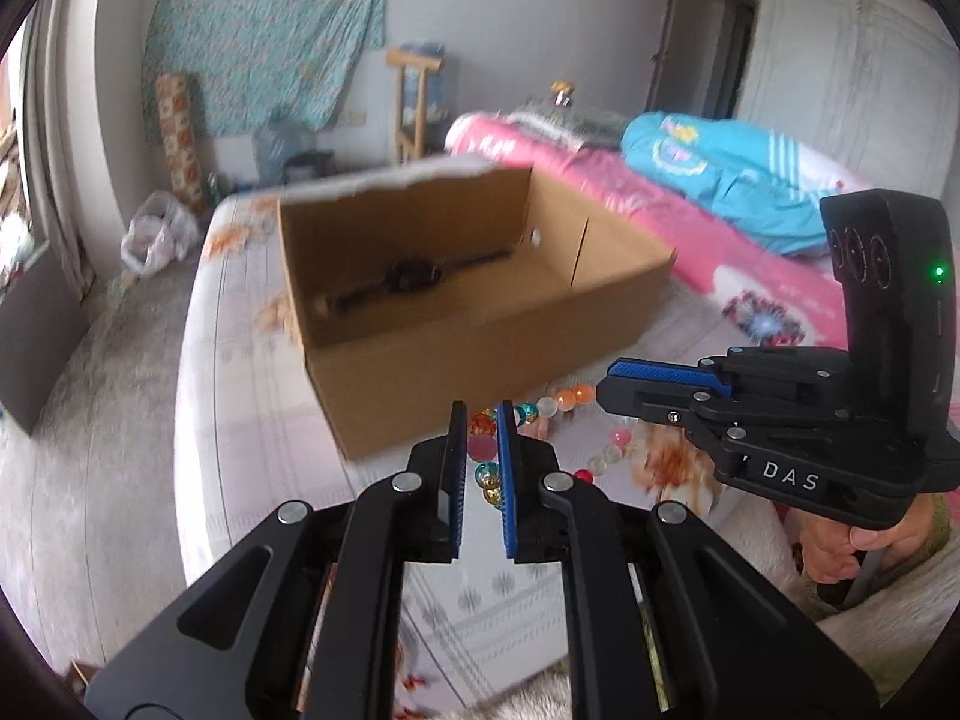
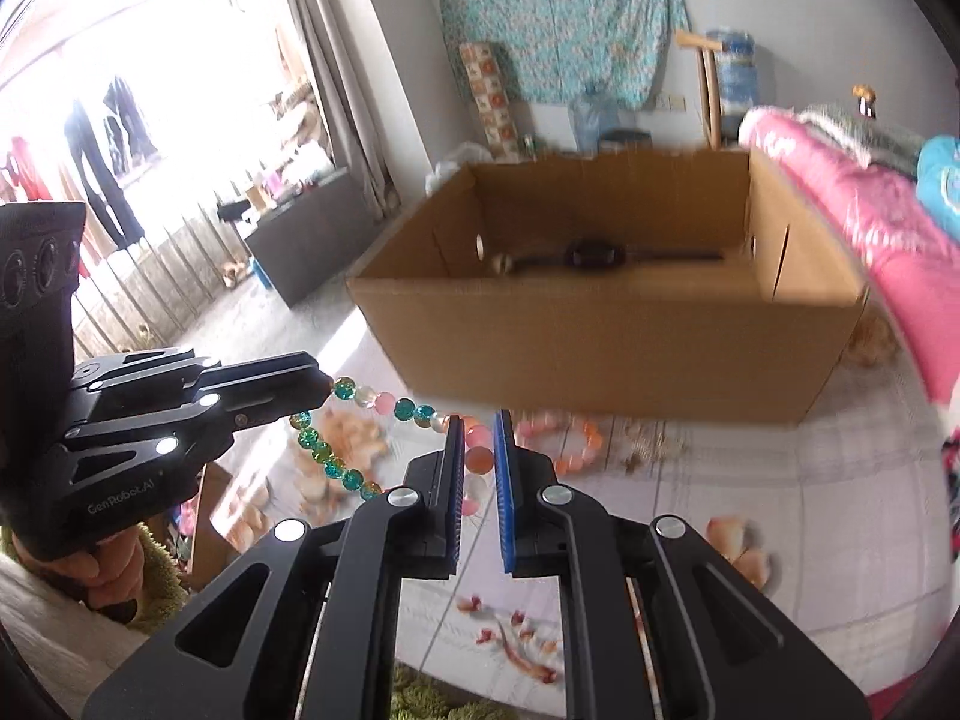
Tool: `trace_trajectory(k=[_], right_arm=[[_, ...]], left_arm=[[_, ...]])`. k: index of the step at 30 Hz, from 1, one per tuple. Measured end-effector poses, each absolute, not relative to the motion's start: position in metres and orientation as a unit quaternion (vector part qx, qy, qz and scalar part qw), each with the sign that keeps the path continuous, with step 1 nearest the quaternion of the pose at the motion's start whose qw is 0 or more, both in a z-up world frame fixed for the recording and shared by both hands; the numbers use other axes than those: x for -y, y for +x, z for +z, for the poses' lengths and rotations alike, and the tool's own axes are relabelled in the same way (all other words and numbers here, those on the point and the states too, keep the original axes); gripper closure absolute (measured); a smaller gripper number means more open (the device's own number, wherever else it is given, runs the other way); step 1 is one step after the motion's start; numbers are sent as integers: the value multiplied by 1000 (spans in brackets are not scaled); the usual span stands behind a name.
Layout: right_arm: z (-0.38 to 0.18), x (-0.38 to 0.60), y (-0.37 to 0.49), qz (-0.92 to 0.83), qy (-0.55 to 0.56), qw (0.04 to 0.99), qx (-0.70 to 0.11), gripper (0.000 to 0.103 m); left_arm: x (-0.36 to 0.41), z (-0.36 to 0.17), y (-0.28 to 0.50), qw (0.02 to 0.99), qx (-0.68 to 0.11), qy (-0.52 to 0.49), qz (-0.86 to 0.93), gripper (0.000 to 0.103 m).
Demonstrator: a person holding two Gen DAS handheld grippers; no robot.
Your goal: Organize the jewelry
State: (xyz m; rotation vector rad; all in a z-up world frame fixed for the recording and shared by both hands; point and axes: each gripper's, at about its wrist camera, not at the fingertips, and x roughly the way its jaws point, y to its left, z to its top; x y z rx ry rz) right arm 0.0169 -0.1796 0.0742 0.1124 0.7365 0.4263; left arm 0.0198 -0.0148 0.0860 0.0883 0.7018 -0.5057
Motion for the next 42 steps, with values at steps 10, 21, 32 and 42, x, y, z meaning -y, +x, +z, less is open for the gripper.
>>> trace_trajectory(k=[10, 21, 32, 42], right_arm=[[134, 180, 127, 246, 35, 907, -340, 93], [50, 148, 234, 237, 30, 826, -511, 93], [55, 167, 230, 219, 58, 844, -486, 85], [82, 245, 113, 266, 143, 874, -381, 72]], left_arm=[[20, 143, 109, 929, -269, 48, -250, 94], [15, 57, 192, 890, -400, 81, -203, 94], [-10, 70, 186, 910, -373, 62, -170, 83], [-24, 89, 91, 910, -302, 6, -285, 74]])
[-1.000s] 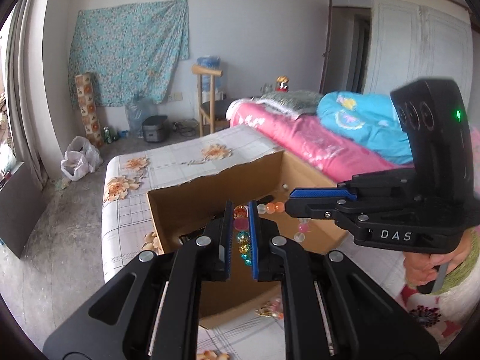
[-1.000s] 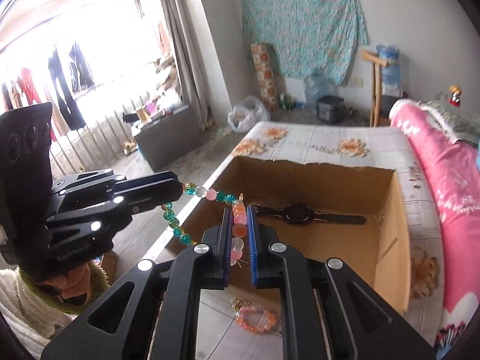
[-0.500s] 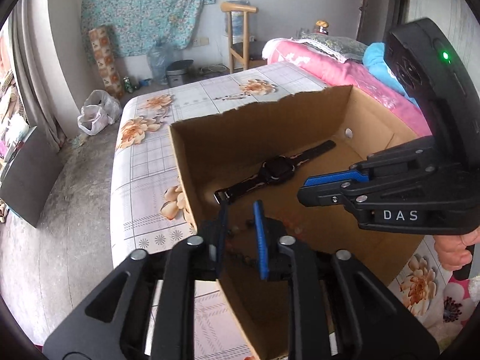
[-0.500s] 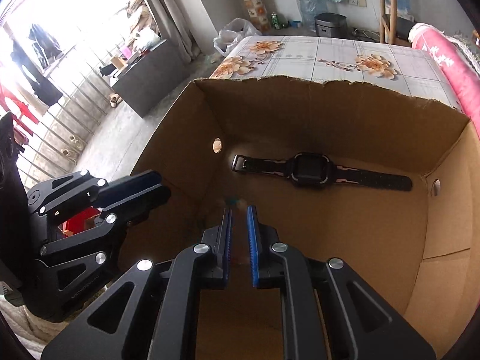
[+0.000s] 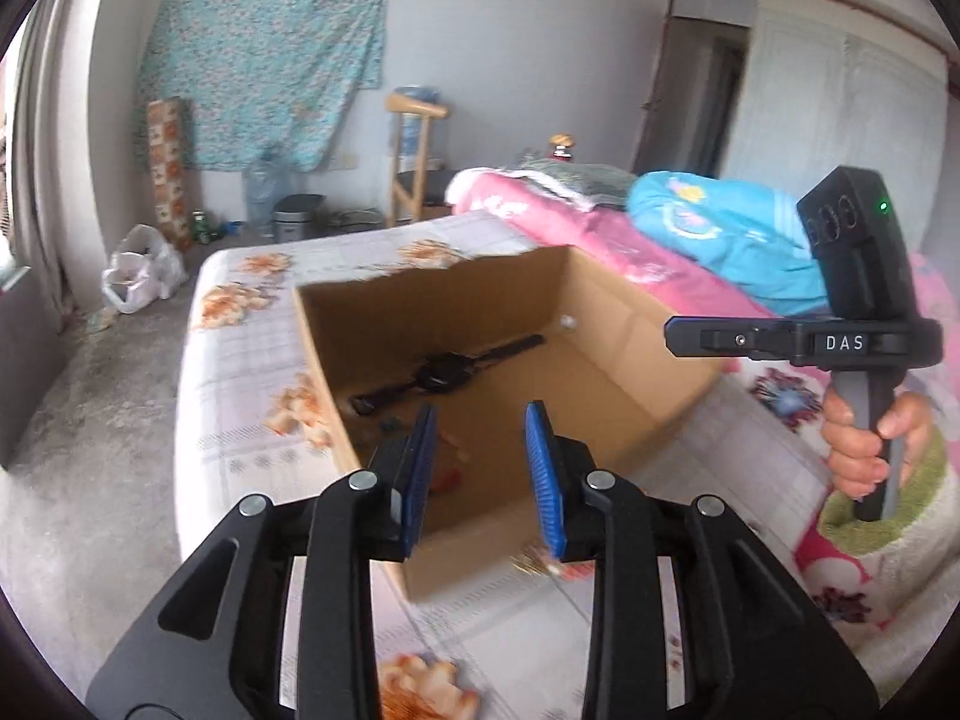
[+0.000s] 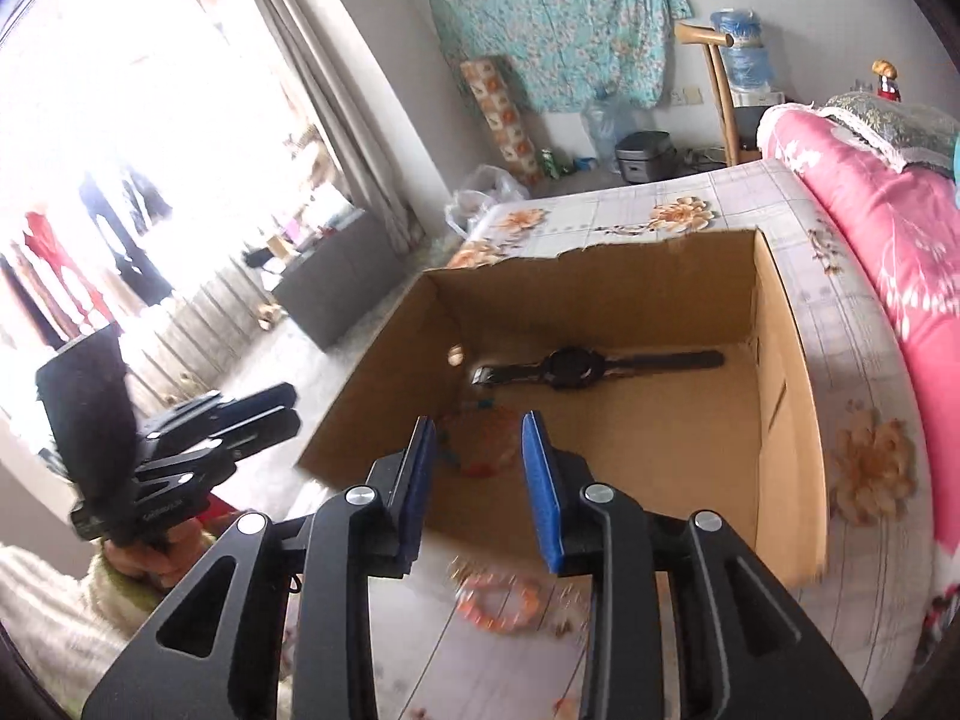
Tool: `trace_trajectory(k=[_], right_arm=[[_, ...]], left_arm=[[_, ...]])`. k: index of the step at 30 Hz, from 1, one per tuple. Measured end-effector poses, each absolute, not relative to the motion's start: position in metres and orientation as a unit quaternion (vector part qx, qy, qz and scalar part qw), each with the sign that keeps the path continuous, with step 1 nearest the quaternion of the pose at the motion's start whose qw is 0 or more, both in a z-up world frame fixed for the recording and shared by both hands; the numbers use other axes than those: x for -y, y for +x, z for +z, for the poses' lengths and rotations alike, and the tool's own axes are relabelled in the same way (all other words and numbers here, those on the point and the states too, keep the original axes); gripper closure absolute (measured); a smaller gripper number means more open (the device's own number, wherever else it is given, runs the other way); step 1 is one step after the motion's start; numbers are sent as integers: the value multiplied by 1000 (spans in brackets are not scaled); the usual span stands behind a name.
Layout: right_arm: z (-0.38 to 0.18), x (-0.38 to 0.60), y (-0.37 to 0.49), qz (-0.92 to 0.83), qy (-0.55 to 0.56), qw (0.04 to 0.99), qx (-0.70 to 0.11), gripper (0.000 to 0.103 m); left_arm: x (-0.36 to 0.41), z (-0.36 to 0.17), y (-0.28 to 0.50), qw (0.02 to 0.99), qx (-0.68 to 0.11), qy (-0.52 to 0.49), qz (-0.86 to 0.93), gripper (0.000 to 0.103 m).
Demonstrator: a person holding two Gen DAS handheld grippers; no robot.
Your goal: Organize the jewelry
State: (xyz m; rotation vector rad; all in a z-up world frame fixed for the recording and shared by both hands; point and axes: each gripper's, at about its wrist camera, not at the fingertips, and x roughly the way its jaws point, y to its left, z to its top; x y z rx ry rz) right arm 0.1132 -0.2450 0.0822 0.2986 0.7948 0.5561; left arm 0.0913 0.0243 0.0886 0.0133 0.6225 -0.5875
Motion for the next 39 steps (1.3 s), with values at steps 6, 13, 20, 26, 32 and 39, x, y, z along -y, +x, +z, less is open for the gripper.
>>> trace_trajectory(k=[6, 13, 20, 26, 32, 39], right_arm=[[35, 248, 98, 217, 142, 857, -445, 72], [28, 265, 124, 173, 190, 865, -430, 72], [6, 266, 105, 172, 209, 857, -439, 72], [-12, 271, 91, 158, 221, 841, -468, 72], [-14, 280, 81, 149, 230, 843, -463, 72], [-15, 296, 76, 141, 243, 844, -456, 72]], left_arm=[[4, 33, 77, 886, -383, 16, -262, 74], [8, 25, 92, 905, -367, 40, -211, 75], [37, 16, 78, 878, -381, 46, -285, 75], [93, -18, 71, 839, -418, 127, -325, 74], [117, -41, 82, 822, -447, 174, -307, 76], [106, -24, 89, 839, -430, 125, -310, 94]])
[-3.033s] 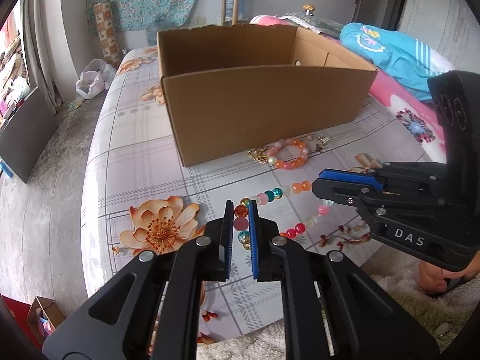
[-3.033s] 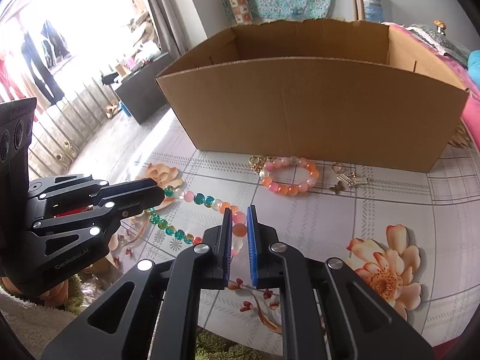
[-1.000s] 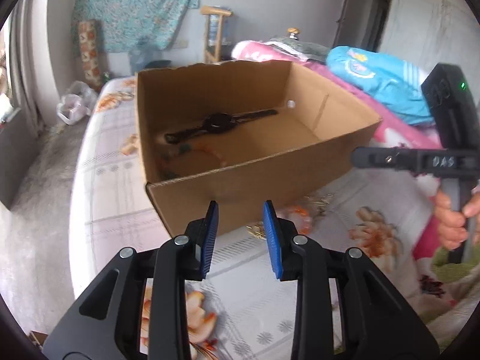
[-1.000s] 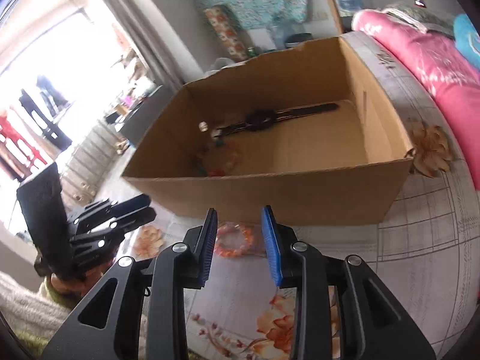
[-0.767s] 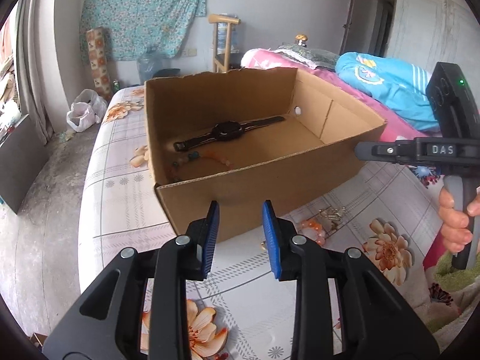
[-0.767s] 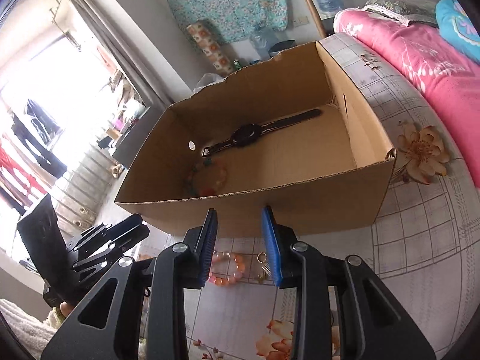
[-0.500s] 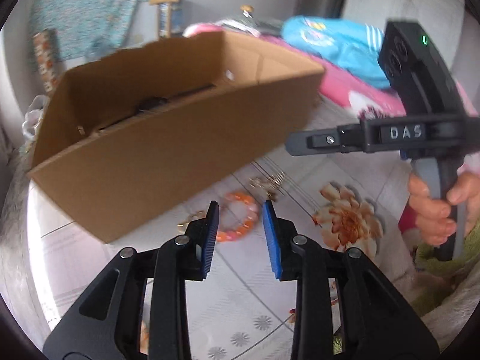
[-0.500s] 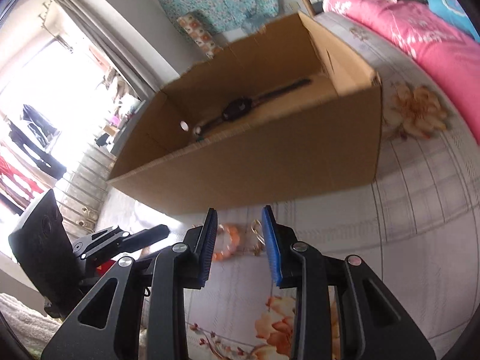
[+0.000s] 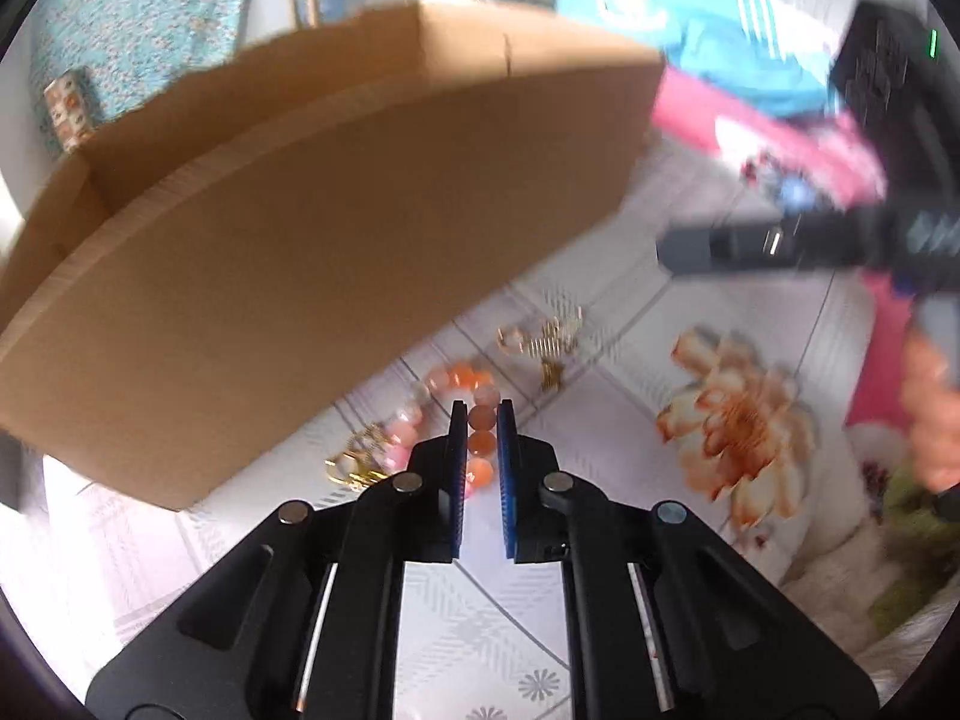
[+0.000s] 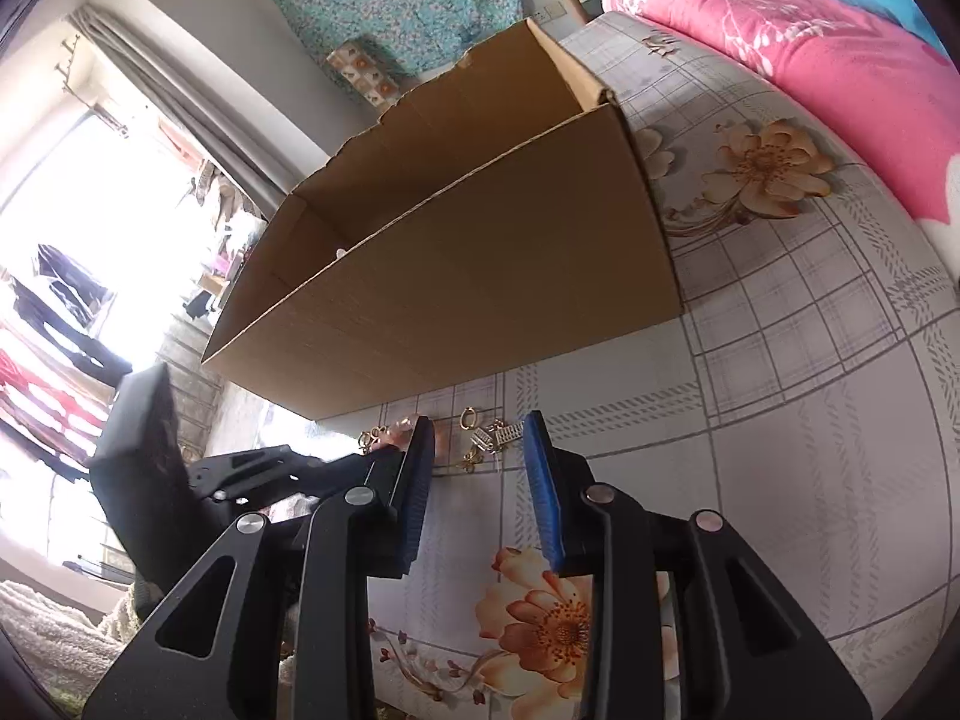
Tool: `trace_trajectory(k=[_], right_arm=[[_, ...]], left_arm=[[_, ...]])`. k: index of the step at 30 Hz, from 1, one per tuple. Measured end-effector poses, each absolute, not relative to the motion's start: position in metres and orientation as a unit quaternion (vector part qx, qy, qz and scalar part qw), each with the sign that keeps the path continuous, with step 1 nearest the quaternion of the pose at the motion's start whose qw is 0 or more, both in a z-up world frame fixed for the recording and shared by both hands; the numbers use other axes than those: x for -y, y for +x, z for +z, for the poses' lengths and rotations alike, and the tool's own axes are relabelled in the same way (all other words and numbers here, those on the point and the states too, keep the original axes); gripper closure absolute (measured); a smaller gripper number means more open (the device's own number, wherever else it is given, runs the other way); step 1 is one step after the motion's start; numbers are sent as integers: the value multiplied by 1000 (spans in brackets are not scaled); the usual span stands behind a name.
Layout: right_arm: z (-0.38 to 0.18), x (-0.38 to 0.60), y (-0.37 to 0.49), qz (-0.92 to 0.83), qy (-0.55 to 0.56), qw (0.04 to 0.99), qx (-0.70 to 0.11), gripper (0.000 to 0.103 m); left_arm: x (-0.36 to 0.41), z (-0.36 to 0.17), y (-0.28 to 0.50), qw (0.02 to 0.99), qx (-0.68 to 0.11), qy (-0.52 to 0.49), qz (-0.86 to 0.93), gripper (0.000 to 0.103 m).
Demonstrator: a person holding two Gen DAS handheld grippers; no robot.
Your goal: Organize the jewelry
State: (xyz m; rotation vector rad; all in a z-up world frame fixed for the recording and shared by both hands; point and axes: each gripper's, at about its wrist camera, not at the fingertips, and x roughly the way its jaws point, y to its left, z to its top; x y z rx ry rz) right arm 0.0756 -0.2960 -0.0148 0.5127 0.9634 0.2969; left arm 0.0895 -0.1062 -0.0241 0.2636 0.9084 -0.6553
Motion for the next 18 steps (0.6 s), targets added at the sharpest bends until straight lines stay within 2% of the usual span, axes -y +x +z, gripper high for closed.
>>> trace_trajectory(k=[7, 15, 16, 18], right_arm=[[-19, 300, 64, 137, 255, 840, -459, 72], [-27, 295, 64, 139, 263, 831, -470, 72], [-26, 293, 64, 143, 262, 830, -471, 72], [-23, 288, 65, 146, 258, 831, -470, 72]], left_arm=[[44, 22, 86, 860, -411, 12, -303, 94], [-21, -25, 87, 829, -503, -108, -220, 94], [-26, -29, 86, 828, -510, -111, -204, 93], [-35, -30, 83, 832, -512, -109, -184, 83]])
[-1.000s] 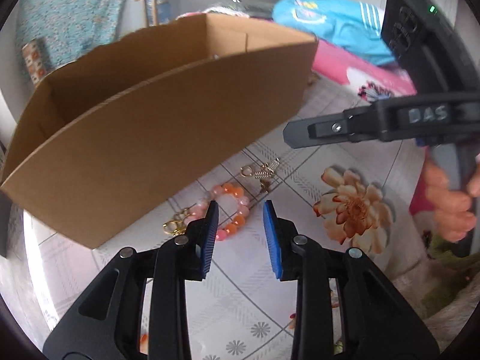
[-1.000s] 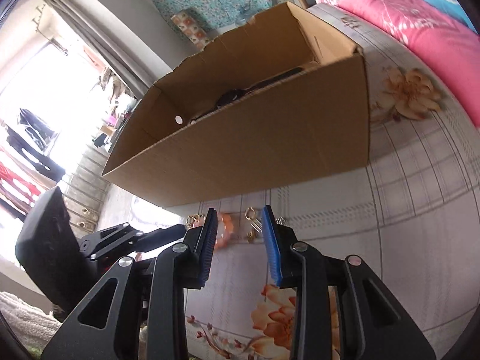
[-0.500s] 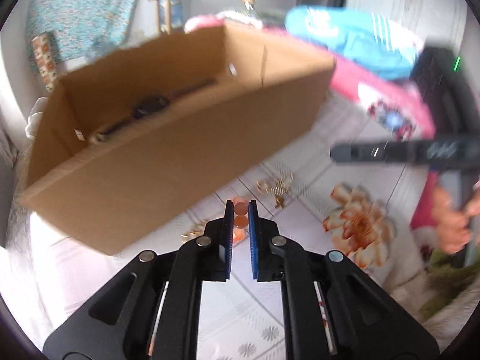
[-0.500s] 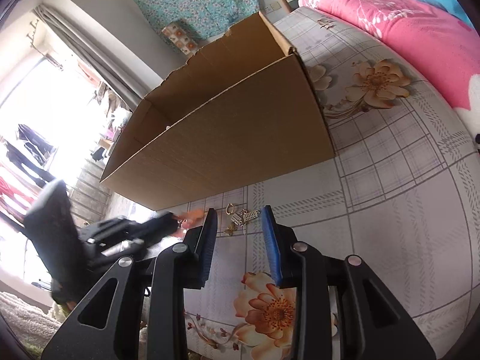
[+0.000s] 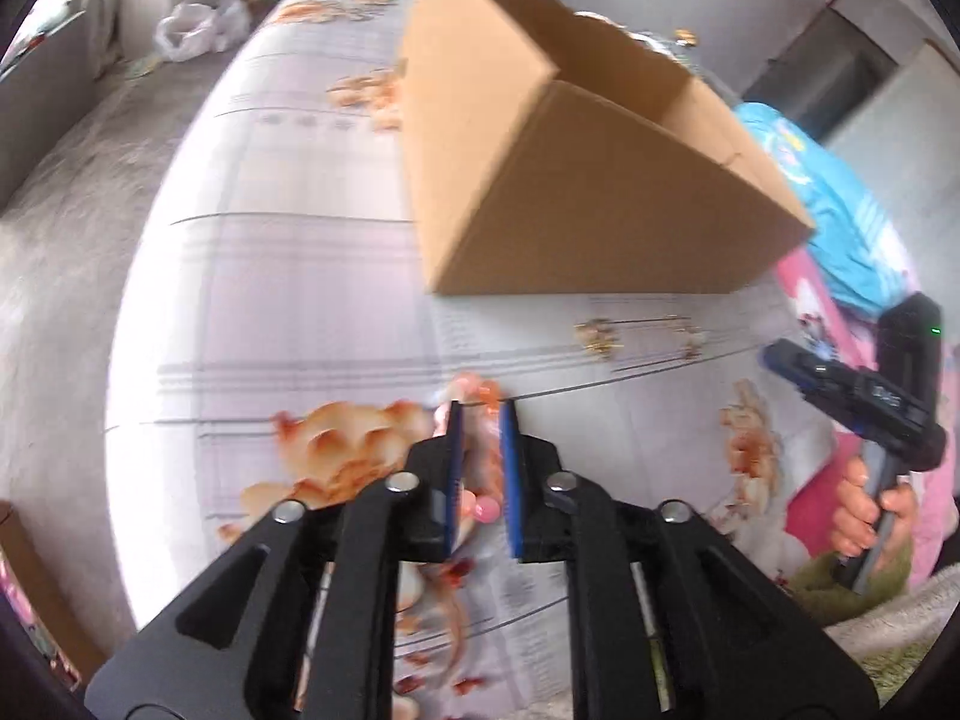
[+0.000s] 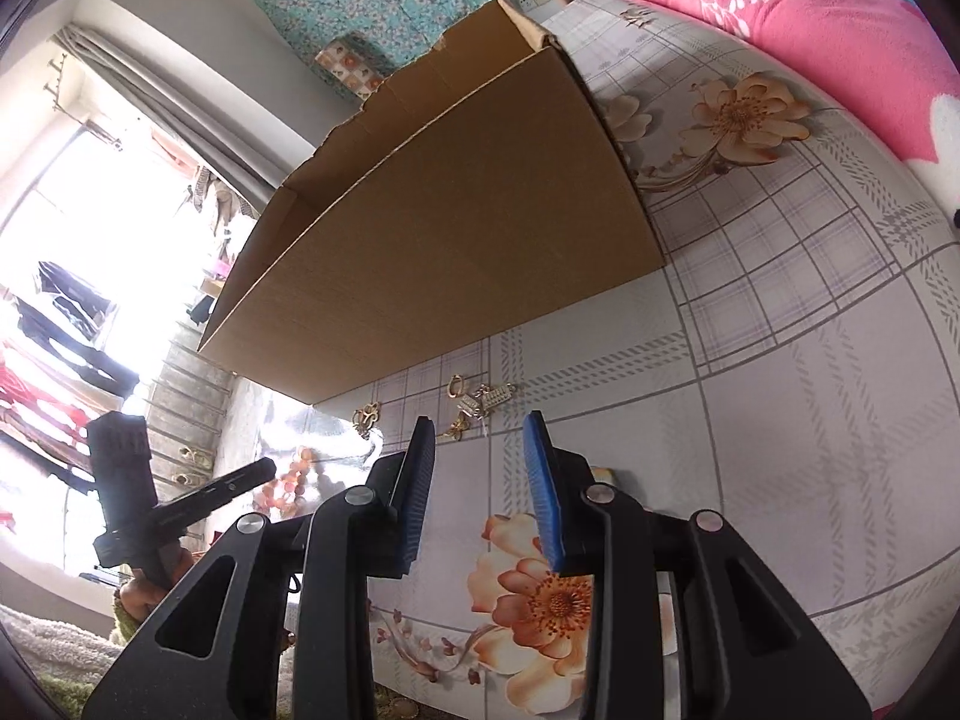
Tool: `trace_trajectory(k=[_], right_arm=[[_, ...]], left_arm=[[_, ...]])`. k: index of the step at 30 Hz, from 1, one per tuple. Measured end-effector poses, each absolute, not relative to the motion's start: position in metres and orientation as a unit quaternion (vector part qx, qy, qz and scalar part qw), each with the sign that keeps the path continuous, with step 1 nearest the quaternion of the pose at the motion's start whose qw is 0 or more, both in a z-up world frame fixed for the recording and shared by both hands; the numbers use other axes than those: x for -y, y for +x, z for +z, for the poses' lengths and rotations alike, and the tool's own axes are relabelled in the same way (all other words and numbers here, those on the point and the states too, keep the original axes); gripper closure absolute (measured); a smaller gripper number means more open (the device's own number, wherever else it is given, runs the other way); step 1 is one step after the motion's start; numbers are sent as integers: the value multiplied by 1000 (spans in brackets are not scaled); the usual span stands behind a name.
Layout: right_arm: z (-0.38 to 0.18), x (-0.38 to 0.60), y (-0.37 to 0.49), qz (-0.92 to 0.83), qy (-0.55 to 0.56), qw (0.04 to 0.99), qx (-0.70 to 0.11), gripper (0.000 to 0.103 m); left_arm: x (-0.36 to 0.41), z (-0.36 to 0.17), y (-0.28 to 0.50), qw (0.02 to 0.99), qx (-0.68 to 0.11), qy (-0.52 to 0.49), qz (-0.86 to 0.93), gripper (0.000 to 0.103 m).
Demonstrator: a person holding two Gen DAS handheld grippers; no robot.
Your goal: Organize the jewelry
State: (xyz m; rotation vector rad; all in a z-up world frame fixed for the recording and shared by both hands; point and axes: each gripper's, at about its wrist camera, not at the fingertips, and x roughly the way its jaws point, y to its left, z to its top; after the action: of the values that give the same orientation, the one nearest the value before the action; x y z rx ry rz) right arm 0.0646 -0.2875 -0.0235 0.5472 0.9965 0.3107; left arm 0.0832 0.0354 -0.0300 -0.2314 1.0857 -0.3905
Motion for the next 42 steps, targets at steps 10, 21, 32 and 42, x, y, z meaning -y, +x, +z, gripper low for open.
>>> trace_trajectory(k=[10, 21, 32, 42], right_arm=[[-32, 254, 76, 170, 237, 822, -490, 72], [-40, 234, 99, 179, 233, 808, -511, 72], [-52, 245, 99, 194, 256, 810, -491, 72], [-49, 244, 92, 202, 251, 813, -485, 72]], left_arm=[[24, -2, 72, 875, -430, 15, -221, 71], [94, -36, 94, 851, -445, 111, -254, 85], [97, -44, 93, 842, -462, 112, -254, 103], [89, -30, 65, 837, -457, 74, -293, 103]])
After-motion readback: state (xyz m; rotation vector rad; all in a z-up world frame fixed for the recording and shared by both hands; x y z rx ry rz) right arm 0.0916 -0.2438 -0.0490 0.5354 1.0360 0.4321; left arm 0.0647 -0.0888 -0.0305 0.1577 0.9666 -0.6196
